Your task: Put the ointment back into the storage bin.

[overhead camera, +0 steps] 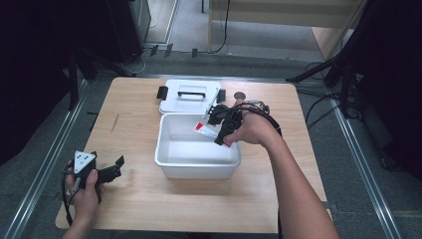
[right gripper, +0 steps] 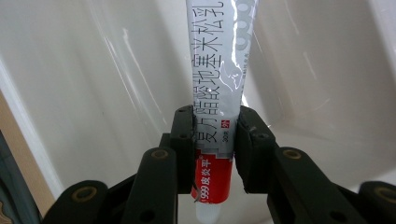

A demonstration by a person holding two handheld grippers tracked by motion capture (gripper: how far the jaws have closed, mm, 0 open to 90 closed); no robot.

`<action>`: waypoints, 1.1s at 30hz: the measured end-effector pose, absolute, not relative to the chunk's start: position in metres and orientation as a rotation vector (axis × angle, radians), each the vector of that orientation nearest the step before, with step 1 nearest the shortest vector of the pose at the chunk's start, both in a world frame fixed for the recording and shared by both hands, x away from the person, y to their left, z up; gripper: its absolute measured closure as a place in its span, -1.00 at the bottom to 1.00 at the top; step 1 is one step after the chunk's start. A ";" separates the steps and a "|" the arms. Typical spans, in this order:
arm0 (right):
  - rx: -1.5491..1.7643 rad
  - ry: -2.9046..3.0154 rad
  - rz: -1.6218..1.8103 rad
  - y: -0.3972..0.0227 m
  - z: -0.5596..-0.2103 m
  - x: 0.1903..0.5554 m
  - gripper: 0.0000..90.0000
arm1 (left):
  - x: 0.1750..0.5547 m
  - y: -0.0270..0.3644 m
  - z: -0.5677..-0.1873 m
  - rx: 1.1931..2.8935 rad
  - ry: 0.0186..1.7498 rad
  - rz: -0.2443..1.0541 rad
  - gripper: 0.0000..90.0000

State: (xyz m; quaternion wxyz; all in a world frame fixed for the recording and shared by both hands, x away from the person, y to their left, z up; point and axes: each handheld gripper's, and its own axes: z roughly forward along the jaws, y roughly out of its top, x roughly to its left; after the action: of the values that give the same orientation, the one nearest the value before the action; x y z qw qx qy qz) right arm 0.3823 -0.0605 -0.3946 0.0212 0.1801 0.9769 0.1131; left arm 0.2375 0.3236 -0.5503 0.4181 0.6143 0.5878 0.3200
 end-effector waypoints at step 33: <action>0.502 3.077 0.222 -0.038 -0.437 0.379 0.60 | 0.238 0.324 -0.550 1.540 1.478 0.796 -0.99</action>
State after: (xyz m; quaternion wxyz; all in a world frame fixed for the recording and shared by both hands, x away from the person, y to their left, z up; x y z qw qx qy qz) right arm 0.3795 -0.0384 -0.4372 0.0081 0.1607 0.9844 0.0709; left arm 0.2376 0.3240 -0.5503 0.4184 0.6140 0.5892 0.3175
